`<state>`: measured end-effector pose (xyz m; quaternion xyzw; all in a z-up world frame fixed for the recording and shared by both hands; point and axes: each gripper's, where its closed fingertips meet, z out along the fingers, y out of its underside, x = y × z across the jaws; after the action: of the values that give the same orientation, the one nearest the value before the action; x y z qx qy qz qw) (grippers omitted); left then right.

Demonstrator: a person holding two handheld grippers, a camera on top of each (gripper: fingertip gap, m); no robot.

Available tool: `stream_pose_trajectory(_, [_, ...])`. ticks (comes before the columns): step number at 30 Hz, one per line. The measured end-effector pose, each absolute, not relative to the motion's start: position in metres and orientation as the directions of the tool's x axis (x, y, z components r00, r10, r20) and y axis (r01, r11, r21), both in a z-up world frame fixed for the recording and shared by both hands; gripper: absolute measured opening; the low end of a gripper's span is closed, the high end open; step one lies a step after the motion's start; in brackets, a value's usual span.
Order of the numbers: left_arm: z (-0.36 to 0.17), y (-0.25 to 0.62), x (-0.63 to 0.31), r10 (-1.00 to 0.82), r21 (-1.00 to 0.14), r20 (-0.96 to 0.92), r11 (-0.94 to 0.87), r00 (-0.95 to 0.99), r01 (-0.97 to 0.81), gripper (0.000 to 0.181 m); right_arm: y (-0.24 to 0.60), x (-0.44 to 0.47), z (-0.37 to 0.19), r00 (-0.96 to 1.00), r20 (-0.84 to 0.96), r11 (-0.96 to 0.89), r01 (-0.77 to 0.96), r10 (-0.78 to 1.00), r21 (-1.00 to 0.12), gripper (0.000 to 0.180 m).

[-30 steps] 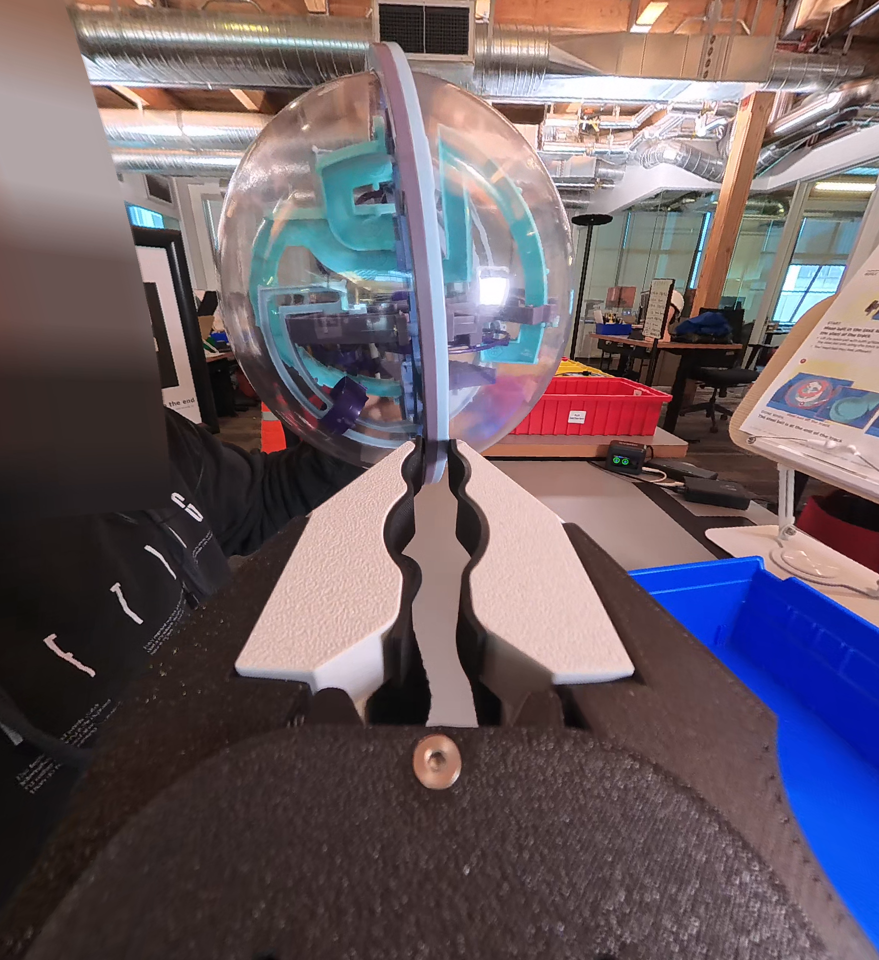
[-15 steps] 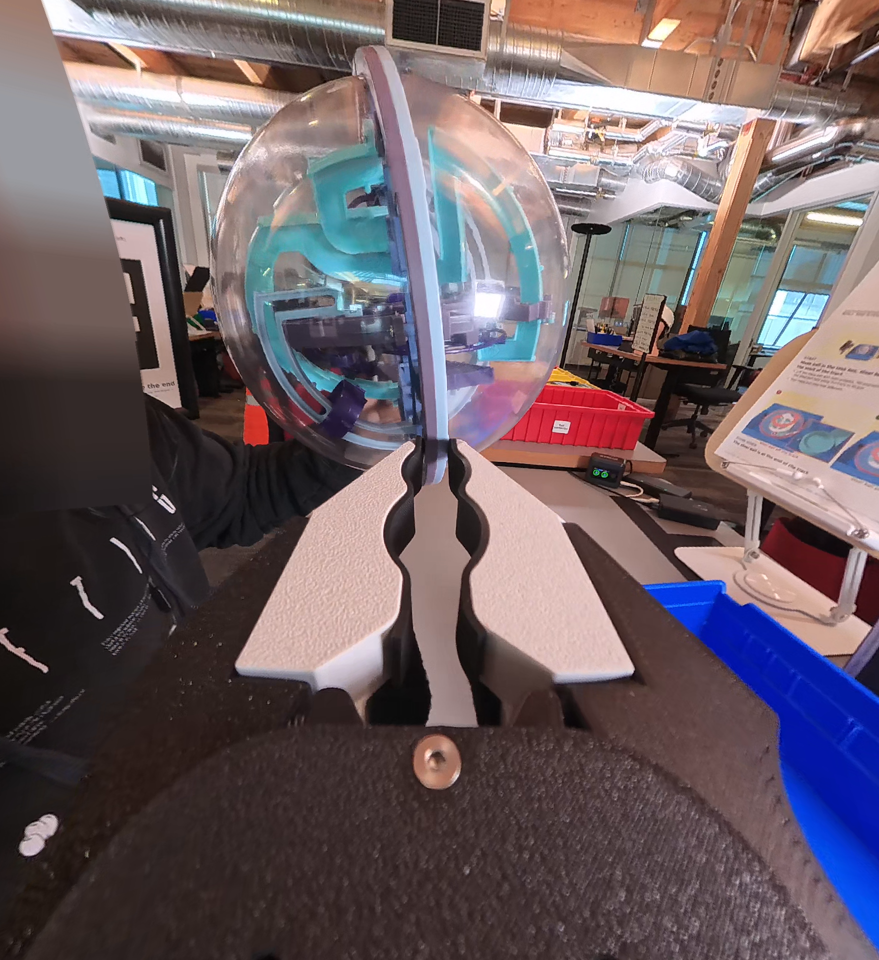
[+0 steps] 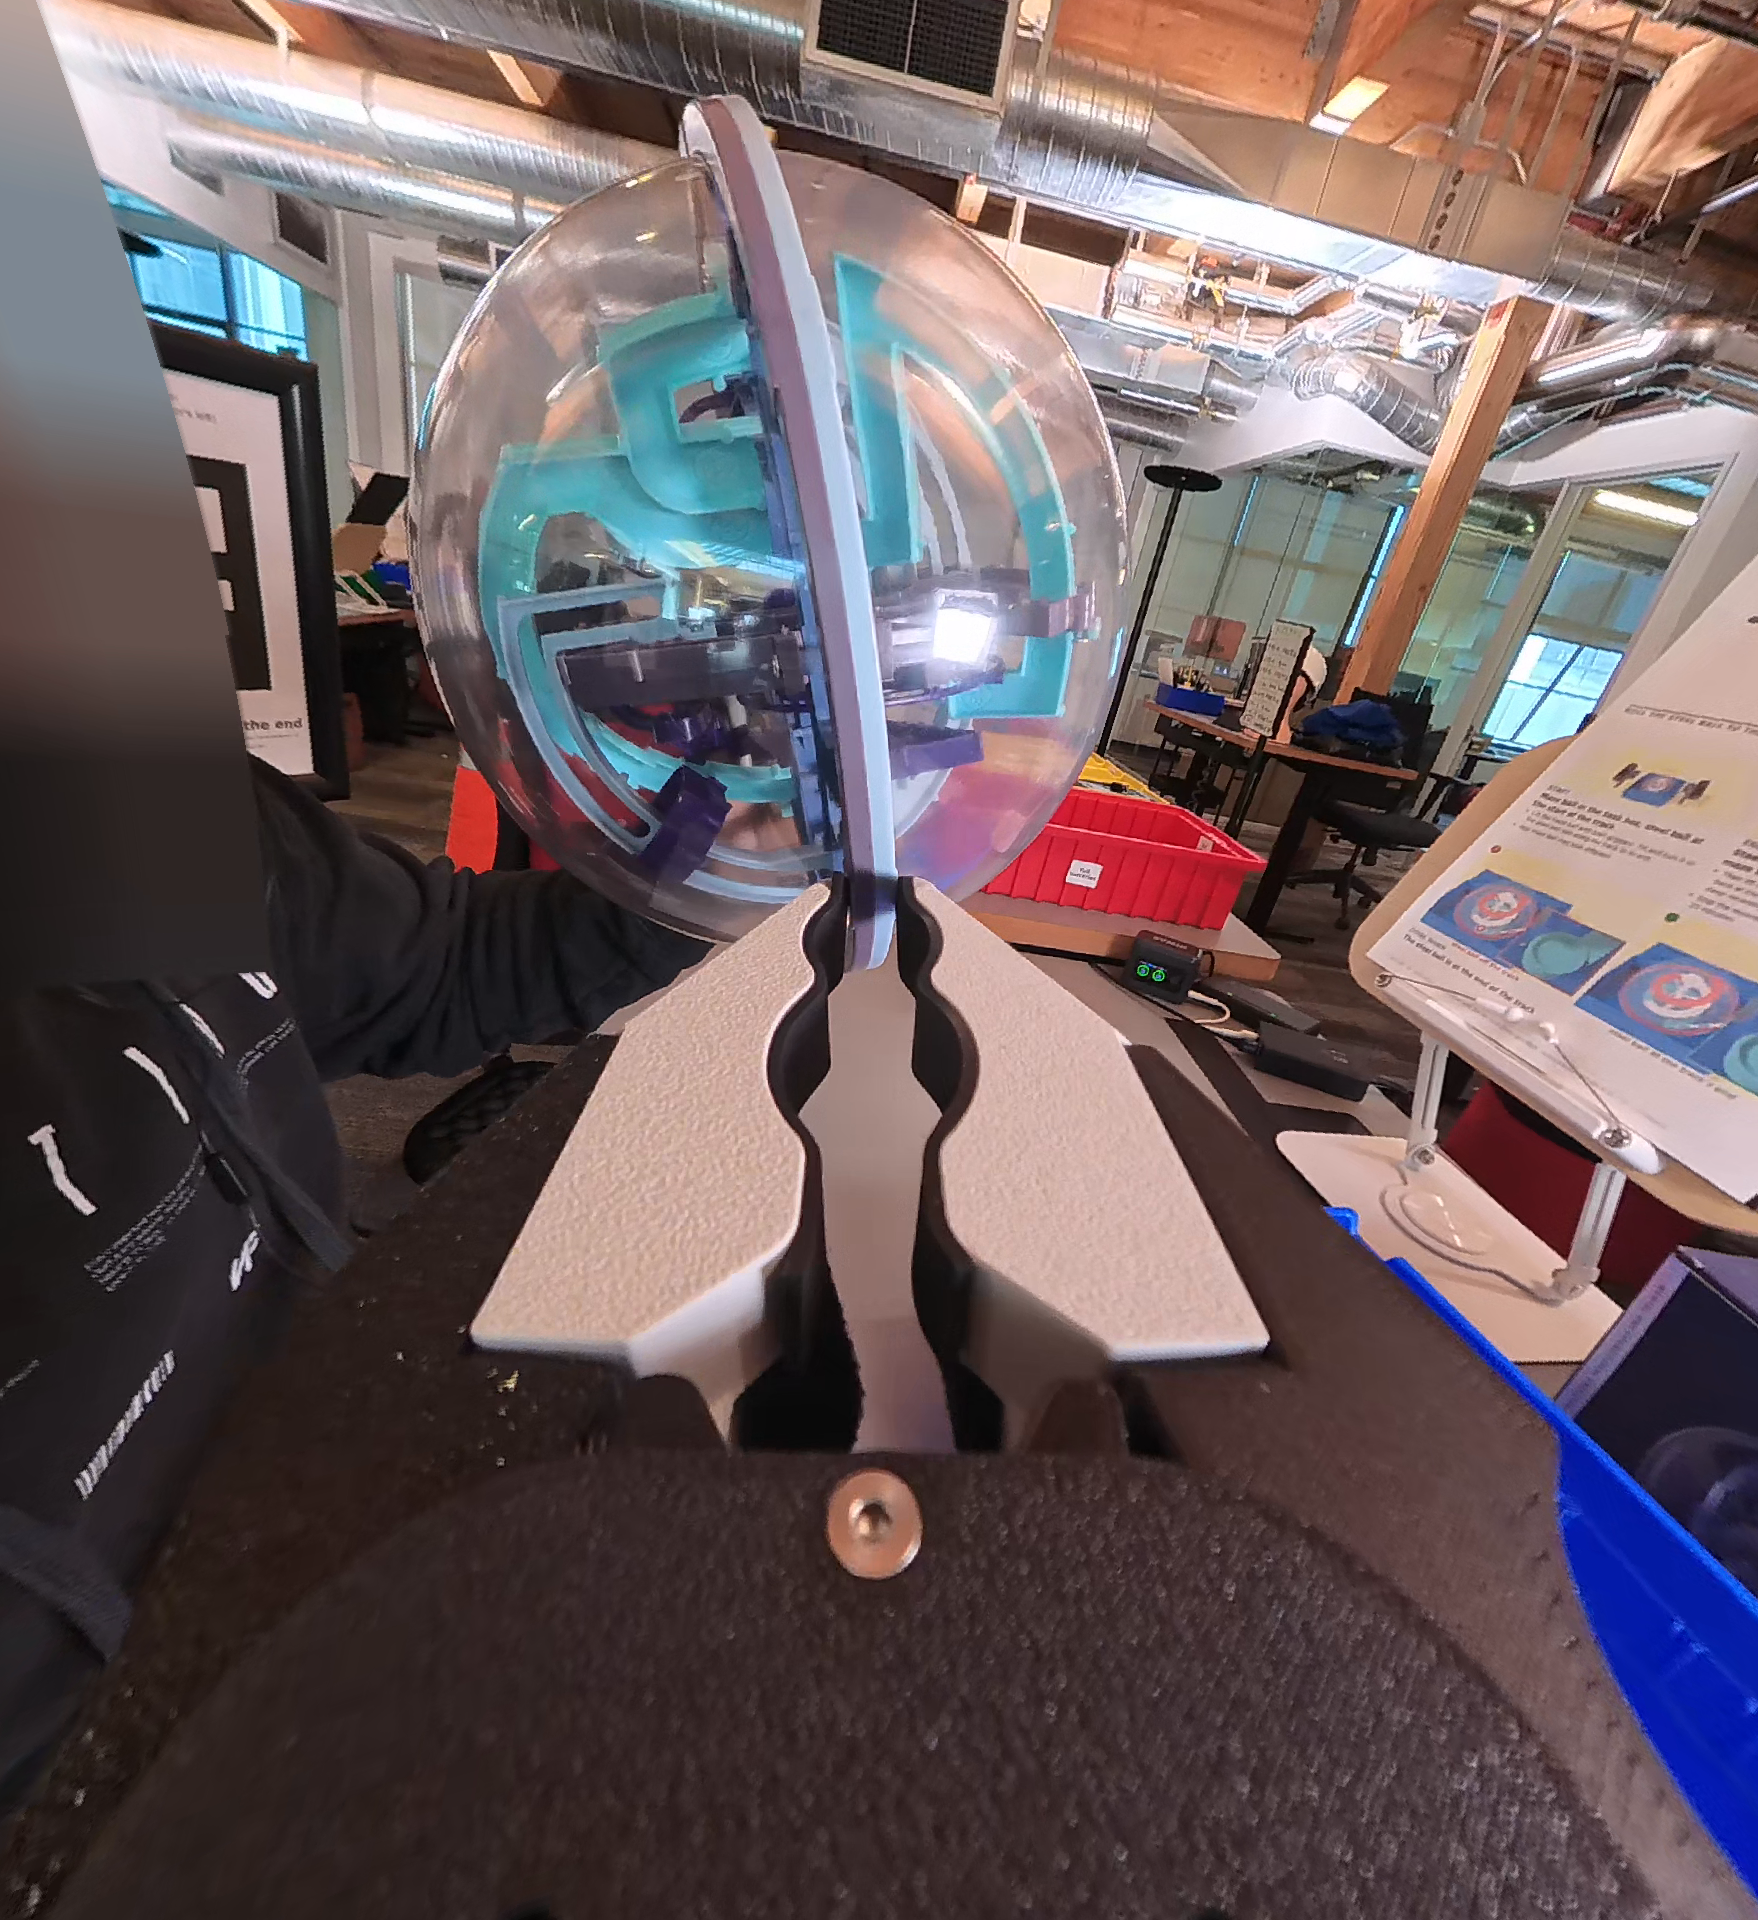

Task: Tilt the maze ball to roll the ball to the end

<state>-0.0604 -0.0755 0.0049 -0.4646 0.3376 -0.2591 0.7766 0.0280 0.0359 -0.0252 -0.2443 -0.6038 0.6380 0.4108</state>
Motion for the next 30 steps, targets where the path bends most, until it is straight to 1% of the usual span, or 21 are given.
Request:
stream_pose_trajectory(5, [0.001,-0.07,-0.064,-0.713,-0.897,-0.285,0.434,0.641,0.084,0.007,0.042,0.025,-0.027,-0.54,0.19,0.073,-0.229,0.82,-0.971,0.008])
stream_pose_trajectory(16, [-0.036,-0.042,-0.076,-0.759,-0.923,-0.212,0.363,0.616,0.129,0.007,0.067,0.018,-0.054,-0.518,0.149,0.05,-0.201,0.842,-0.978,0.008])
stream_pose_trajectory(21, [-0.028,-0.025,-0.079,-0.788,-0.924,-0.163,0.333,0.594,0.188,0.007,0.078,0.022,-0.052,-0.498,0.139,0.037,-0.209,0.856,-0.977,0.008])
stream_pose_trajectory(26, [-0.024,-0.012,-0.075,-0.8,-0.939,-0.166,0.307,0.577,0.156,0.007,0.089,0.026,-0.056,-0.484,0.107,0.008,-0.202,0.869,-0.979,0.008])
stream_pose_trajectory(30, [-0.016,-0.006,-0.074,-0.806,-0.94,-0.159,0.3,0.57,0.162,0.007,0.093,0.023,-0.058,-0.48,0.089,-0.004,-0.19,0.873,-0.982,0.008])
